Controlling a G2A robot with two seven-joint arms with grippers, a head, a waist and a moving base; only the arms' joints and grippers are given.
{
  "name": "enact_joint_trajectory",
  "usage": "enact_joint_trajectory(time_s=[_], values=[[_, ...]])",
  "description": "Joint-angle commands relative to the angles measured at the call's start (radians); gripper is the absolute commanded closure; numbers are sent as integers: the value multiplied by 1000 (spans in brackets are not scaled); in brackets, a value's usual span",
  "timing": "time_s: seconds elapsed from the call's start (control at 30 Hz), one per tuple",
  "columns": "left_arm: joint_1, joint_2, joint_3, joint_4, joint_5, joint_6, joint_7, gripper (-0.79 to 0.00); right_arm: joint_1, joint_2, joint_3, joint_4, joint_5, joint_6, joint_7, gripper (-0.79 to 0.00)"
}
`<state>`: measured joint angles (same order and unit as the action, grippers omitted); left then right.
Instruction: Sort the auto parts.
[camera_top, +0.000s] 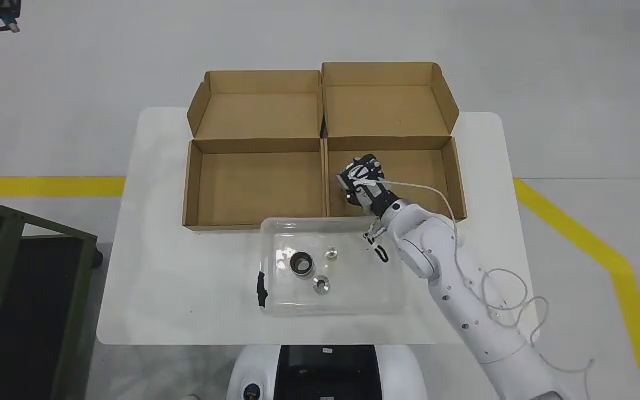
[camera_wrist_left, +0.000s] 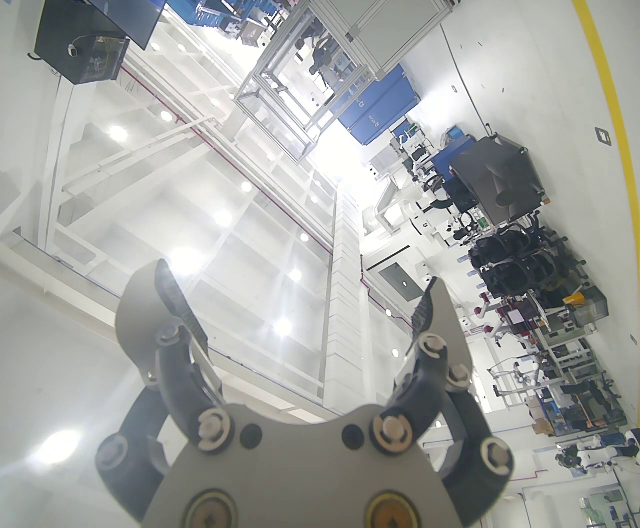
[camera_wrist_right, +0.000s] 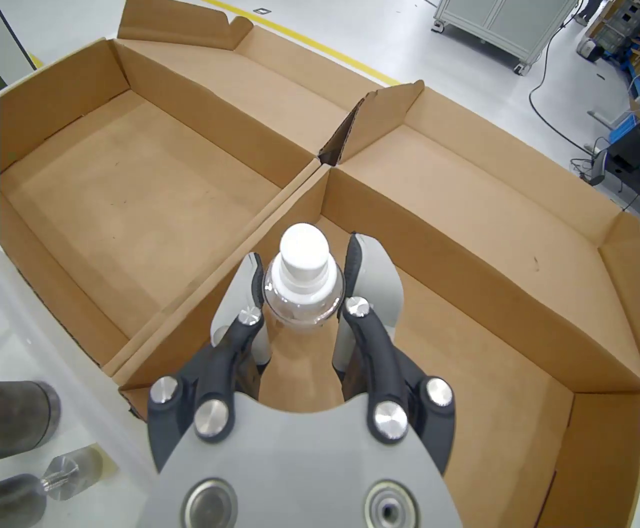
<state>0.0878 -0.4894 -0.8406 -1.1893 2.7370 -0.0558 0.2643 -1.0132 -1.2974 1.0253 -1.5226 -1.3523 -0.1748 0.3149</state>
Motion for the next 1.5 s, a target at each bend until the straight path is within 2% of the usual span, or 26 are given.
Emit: enact_joint_trajectory(time_s=[0.0,0.03,0.07,0.17,0.37,0.57,0.83,1.1,1.47], values=[[0,0,0,0,0,0,0,-785,4,-2,-1,9,-1,-1,3,-271],[0,0,0,0,0,0,0,-785,6,-2,-1,13,-2,-1,5,-363],[0,0,0,0,0,0,0,-785,7,-3,-1,16,-4,-2,7,-526],[0,0,0,0,0,0,0,-785,10,-5,1,23,-1,-5,5,-785],[0,0,0,0,0,0,0,-785,-10,-2,30,-28,5,-7,-25,-785],[0,0,0,0,0,0,0,-785,-76,10,77,-140,19,-51,-38,-785],[0,0,0,0,0,0,0,-785,-186,31,133,-306,61,-205,-23,-785],[0,0,0,0,0,0,0,-785,-291,58,161,-443,-10,-403,-58,-785],[0,0,0,0,0,0,0,-785,-387,81,156,-504,-99,-518,-74,-785]])
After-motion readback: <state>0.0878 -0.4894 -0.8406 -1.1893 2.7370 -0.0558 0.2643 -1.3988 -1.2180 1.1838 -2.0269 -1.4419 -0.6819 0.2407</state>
